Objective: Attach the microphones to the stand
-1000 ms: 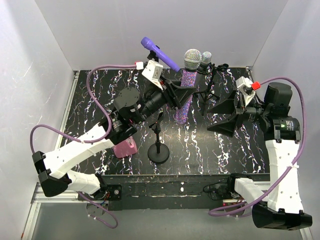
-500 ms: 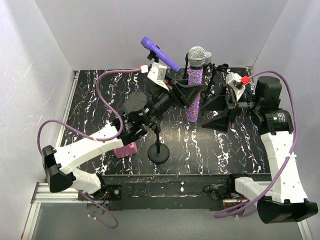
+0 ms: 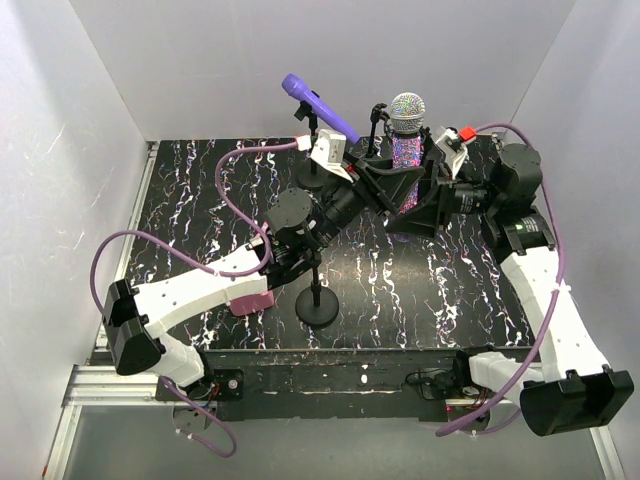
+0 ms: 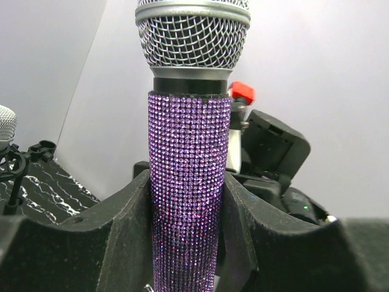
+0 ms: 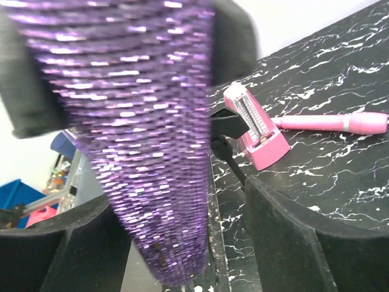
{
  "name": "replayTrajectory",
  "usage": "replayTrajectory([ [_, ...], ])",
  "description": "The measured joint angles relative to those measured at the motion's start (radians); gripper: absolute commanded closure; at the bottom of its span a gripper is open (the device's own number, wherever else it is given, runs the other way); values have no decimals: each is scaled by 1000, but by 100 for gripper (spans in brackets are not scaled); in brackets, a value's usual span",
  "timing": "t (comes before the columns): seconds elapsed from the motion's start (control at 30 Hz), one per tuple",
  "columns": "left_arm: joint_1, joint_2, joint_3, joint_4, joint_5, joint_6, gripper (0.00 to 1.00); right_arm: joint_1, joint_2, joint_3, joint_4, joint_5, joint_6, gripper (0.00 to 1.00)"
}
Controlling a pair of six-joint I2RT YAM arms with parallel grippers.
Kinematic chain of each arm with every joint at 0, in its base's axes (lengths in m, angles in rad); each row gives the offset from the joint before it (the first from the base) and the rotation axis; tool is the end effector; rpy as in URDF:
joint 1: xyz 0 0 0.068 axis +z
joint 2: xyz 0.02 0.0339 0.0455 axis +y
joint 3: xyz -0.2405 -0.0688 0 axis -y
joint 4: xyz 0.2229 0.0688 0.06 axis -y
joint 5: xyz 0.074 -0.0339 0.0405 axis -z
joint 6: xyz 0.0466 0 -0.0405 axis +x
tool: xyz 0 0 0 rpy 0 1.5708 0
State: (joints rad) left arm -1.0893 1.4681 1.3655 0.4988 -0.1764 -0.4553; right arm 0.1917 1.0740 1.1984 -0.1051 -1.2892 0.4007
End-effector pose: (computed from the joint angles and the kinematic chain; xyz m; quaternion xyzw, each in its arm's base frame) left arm 0.1618 -0.2921 0.4359 0.1024 0.5473 -0.5436 0.6280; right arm 0.1937 0.0832 0.4138 -0.3682 0.6014 0.5690 0.4230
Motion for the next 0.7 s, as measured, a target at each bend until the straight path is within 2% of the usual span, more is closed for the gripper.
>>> replayTrajectory([
  [0.07, 0, 6, 0, 19, 0, -6, 100, 8, 17, -18, 60, 5, 58, 37],
  [0.1, 0, 8, 0, 25, -3, -5, 100, 11, 23, -20, 75, 2, 78, 47],
  [0.2, 5, 12, -11, 42, -23, -10, 100, 16, 24, -33, 157, -7, 144, 95],
  [0.23, 5, 12, -18, 53, -36, -19, 100, 20, 23, -40, 197, -19, 162, 99],
  [0.27, 6, 12, -19, 58, -37, -25, 100, 20, 23, -46, 223, -19, 179, 99],
  [0.3, 5, 11, -22, 63, -37, -23, 90, 20, 23, -53, 248, -23, 194, 99],
  [0.4, 2, 0, -38, 54, -41, -25, 46, 20, 17, -79, 282, -35, 215, 99],
  [0.47, 0, -20, -51, 21, -39, -27, 25, 21, 9, -92, 260, -47, 188, 99],
  [0.53, -2, -64, -72, -36, -23, -18, 9, 20, -5, -93, 170, -47, 109, 99],
  [0.57, -2, -97, -87, -71, -19, -14, 2, 20, -14, -91, 108, -44, 53, 99],
  [0.7, -4, -279, -138, -231, -2, 19, 2, 17, -43, -70, -126, -28, -166, 99],
])
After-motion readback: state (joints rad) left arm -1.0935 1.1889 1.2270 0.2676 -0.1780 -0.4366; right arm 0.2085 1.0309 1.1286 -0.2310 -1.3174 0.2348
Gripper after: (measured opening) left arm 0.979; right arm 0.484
